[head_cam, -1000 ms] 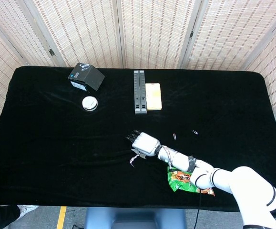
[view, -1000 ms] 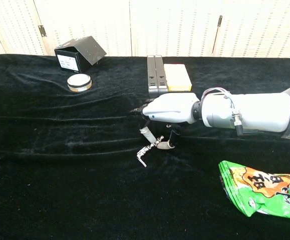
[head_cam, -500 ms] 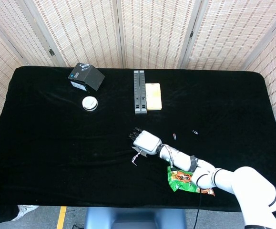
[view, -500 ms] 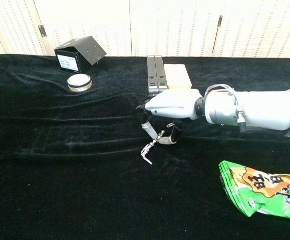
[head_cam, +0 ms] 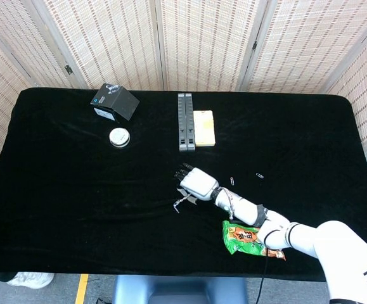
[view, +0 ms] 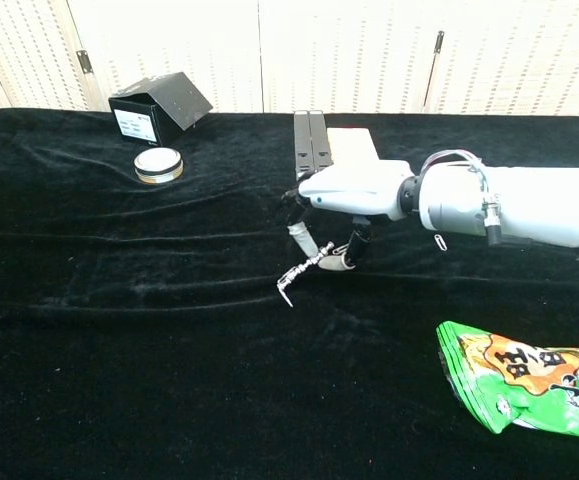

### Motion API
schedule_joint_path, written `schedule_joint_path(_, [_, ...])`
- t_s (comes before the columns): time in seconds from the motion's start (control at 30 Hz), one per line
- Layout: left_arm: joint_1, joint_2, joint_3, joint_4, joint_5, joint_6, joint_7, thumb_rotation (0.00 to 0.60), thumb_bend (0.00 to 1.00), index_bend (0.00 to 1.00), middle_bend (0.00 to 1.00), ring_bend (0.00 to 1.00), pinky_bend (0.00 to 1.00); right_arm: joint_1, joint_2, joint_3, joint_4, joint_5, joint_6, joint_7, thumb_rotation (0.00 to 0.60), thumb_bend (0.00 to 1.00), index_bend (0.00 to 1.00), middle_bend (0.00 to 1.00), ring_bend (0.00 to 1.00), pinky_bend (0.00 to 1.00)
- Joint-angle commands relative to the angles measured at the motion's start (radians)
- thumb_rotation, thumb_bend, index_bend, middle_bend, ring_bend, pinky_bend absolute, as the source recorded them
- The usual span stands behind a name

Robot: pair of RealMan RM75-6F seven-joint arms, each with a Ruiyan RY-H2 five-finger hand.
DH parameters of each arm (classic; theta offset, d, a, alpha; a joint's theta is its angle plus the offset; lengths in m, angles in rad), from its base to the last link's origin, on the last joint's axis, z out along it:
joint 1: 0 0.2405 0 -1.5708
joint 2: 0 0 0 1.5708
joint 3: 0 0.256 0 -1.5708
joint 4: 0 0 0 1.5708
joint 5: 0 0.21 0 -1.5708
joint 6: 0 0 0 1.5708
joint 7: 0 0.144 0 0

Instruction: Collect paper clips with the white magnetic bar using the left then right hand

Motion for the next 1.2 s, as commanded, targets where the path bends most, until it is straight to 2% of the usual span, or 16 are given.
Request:
schedule_joint_path(0.03, [-0.001, -0.001, -0.001, -0.001, -0.002, 0.000, 0.002, 0.600, 0.45, 0.02, 0.12, 0.04, 0.08, -0.003, -0.004, -0.003, 0.012, 0.003, -0.006, 0.012, 0.600, 0.49, 0.87, 0.22, 0.14, 0.00])
schedule_joint_path(0.53, [-0.003, -0.004, -0.002, -0.002, -0.009, 0.000, 0.019, 0.600, 0.45, 0.02, 0.13, 0.04, 0.09, -0.030, 0.017, 0.004, 0.016, 0.002, 0.052, 0.036, 0.600, 0.49, 0.88, 0.23, 0.15, 0.00])
schedule_joint_path(1.2, [-0.030, -0.024, -0.001, -0.008, -0.026, -0.018, 0.092, 0.600, 0.45, 0.02, 0.13, 0.05, 0.09, -0.170, 0.114, -0.004, 0.040, 0.069, 0.129, 0.110, 0.600, 0.49, 0.88, 0.23, 0.15, 0.00])
